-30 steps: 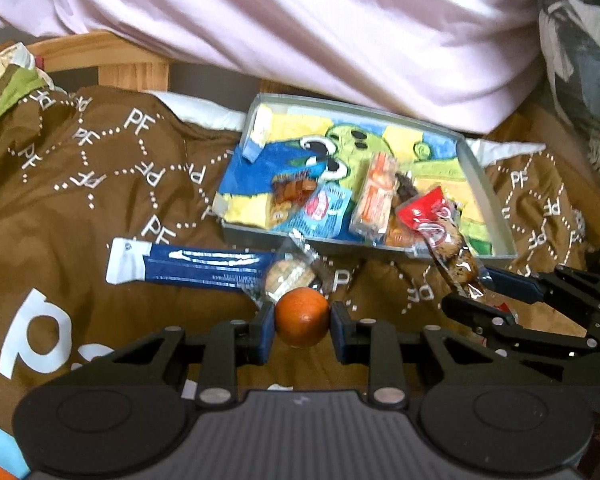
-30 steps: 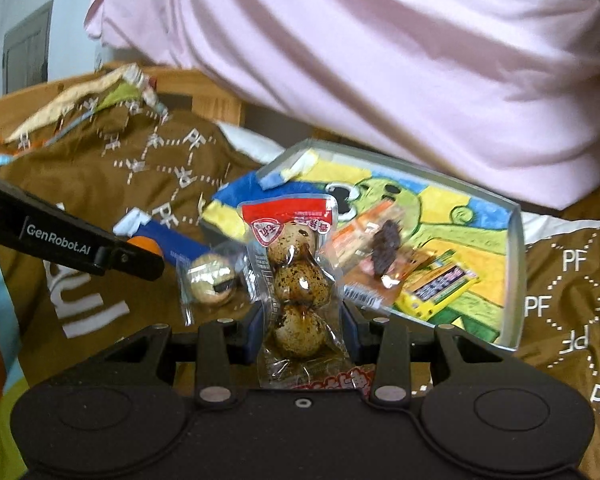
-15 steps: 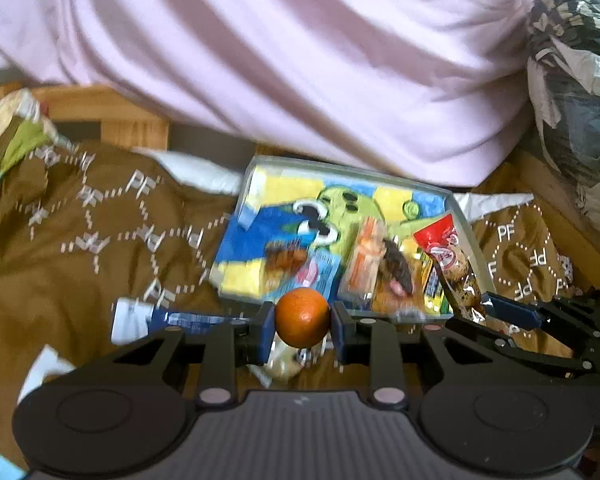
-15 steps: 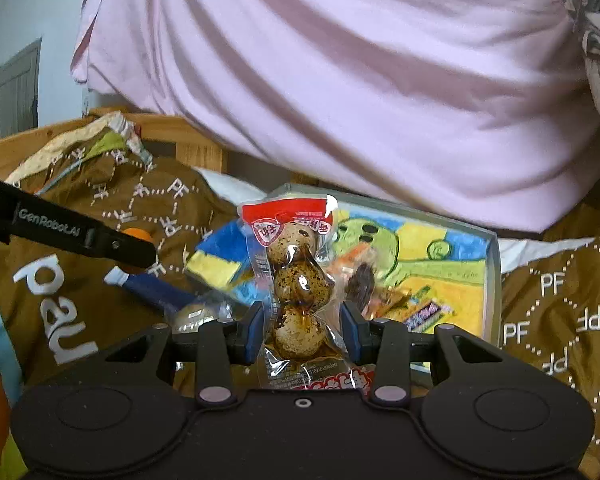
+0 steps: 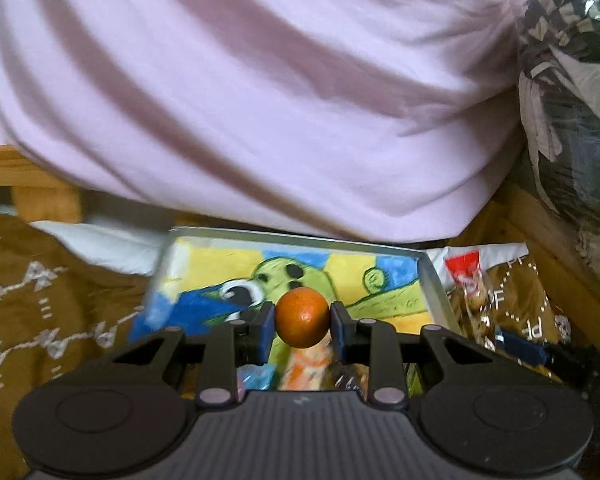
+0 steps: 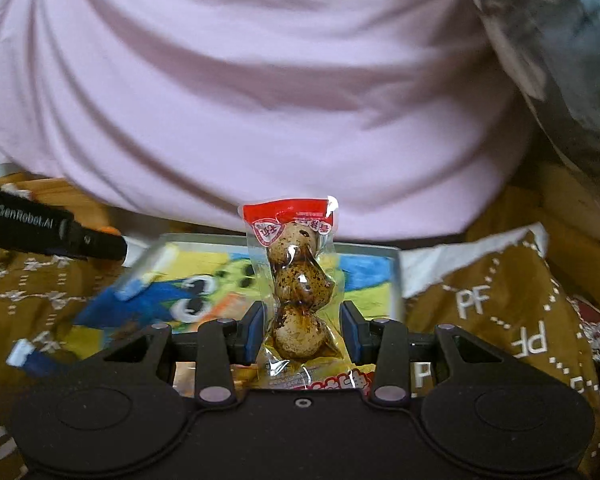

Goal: Organize snacks
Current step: 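Lower orange candy into tray with left tool while right tool places quail eggs there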

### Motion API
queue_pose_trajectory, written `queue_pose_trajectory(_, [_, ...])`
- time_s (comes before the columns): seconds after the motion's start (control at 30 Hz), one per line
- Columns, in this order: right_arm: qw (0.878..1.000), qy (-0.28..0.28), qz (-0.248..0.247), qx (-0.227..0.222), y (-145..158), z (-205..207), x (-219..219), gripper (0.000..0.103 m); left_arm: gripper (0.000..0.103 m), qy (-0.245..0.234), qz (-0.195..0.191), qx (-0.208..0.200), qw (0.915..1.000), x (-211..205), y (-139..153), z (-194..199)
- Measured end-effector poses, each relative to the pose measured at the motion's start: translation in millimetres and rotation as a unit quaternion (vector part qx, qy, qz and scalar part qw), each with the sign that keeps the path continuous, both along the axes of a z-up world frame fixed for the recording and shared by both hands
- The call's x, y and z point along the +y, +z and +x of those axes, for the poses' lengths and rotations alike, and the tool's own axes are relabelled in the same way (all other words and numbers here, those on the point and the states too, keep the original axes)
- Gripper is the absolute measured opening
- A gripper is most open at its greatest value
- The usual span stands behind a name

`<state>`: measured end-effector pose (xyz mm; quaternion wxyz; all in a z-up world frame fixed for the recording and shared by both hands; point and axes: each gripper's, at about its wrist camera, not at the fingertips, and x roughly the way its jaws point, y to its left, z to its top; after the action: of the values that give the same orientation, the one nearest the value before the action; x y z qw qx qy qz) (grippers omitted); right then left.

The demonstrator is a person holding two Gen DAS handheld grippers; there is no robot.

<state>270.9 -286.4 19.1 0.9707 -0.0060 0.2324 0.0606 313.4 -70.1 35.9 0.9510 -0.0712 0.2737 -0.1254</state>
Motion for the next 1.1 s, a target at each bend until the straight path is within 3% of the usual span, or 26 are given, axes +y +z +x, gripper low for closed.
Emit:
queue_pose_trajectory(0.27, [0.998,-0.027,0.015,0.047,-28.1,25.8,-20.3,0.042,0.032,-0.013,0.024,0.027,0.9993,-46.4,-24.6,41.0])
queue_pose_trajectory(0.5, [0.995,-0.044,0.033,0.08,-47.1,31.4,-29.0,0.042,0.032,-0.027,0.043,0.048,0.9976,-73.4,-46.5,45.4])
queue_pose_trajectory(1.1, [0.995,-0.036,0.029,0.085,-54.6,32.2,-26.0,0.048,0.033,-0.044,0.07,0.068,0.9943,-98.3,-64.2,47.9])
